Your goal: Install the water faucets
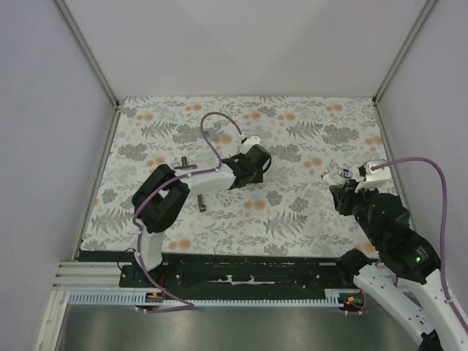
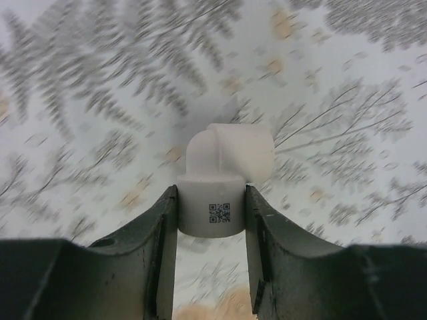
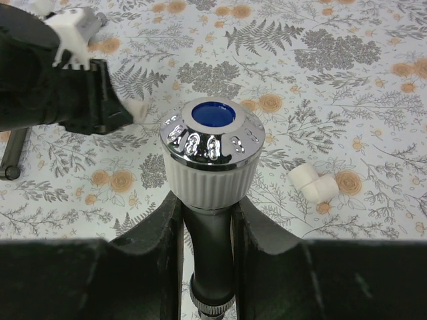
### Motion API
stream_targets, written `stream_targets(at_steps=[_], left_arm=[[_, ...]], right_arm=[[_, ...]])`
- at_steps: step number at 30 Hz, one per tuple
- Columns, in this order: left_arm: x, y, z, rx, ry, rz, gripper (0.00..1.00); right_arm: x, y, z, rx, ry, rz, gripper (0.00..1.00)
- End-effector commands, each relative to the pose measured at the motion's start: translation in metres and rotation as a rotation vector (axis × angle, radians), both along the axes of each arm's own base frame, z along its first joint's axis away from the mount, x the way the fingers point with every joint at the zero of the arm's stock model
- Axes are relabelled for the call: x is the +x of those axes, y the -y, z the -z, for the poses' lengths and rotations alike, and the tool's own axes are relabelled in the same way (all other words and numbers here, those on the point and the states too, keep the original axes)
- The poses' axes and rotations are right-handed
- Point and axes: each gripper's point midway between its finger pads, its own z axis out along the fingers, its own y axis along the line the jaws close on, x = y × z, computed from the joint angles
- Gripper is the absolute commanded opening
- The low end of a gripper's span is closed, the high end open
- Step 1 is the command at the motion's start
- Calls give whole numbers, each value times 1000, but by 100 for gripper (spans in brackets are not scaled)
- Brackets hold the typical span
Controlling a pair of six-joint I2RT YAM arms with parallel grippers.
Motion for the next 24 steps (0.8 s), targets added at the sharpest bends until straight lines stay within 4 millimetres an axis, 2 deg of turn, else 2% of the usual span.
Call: stream_targets(at_steps=[1,6,10,11,15,20,24], left_arm=[[-22,-59,-28,-19,32,-225,14],[-64,-111,-13,-11,-27,-348,15],[-83,-128,-5,-36,-61,-407,18],[-86,-131,-3,-44,-69,-419,21],[-91,-129,1,-88,-97,-439,34],[-97,-115,0,-166,-142,-432,58],[-103,-102,-1,-219,-173,-416,70]], right_arm=[[2,-10,-4,42,22,-36,0],[1,-21,3,74,1,-79,0],[0,-27,6,86,-8,-103,0],[-1,-27,7,88,-11,-107,0],[-2,-31,10,104,-20,-121,0],[-5,-33,10,119,-19,-137,0],[-6,-34,11,119,-21,-144,0]])
